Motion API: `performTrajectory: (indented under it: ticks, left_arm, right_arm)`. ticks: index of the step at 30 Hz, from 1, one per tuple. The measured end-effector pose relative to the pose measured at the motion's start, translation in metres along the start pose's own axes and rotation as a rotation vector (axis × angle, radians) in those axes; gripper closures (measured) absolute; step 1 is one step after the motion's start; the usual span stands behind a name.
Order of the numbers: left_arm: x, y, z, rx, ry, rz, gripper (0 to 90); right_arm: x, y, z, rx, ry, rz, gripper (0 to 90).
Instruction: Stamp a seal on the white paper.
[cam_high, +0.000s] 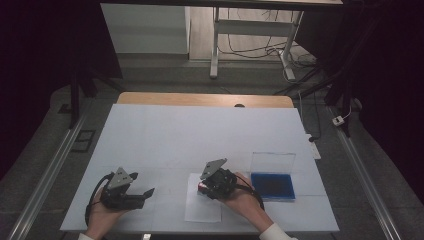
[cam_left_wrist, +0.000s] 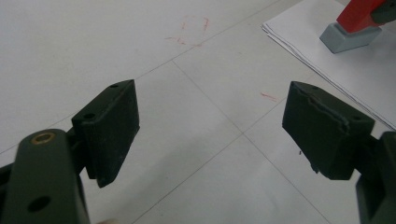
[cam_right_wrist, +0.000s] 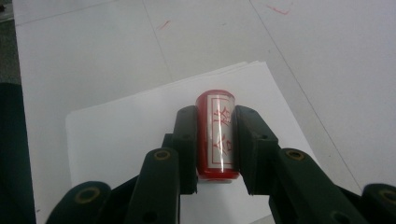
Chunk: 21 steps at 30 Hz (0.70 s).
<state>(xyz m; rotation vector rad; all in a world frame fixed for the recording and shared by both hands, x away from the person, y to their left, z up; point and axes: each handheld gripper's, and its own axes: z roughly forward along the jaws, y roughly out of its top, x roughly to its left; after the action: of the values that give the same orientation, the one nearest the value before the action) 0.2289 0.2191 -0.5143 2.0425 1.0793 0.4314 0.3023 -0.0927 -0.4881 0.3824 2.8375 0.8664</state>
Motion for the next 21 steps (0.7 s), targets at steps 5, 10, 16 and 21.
performTrajectory:
  ticks: [5, 10, 16, 21]
  left_arm:
    - [0.0, 0.0001, -0.0006, -0.002, 0.002, 0.0, 18.7]
    - [0.0005, -0.0003, -0.0013, -0.002, 0.004, -0.001, 18.7]
    - [-0.0006, -0.0004, -0.0016, -0.002, 0.005, -0.003, 18.7]
    - [-0.0013, -0.0009, -0.0022, -0.002, 0.007, -0.006, 18.7]
  right_arm:
    - [-0.0005, 0.0007, 0.0005, 0.005, 0.005, 0.0, 70.7]
    - [-0.0011, 0.0022, 0.0022, 0.023, 0.004, -0.012, 70.9]
    - [0.0017, 0.0022, 0.0041, 0.038, -0.008, -0.005, 71.0]
    - [0.0012, 0.0015, 0.0043, 0.037, -0.002, 0.003, 71.1]
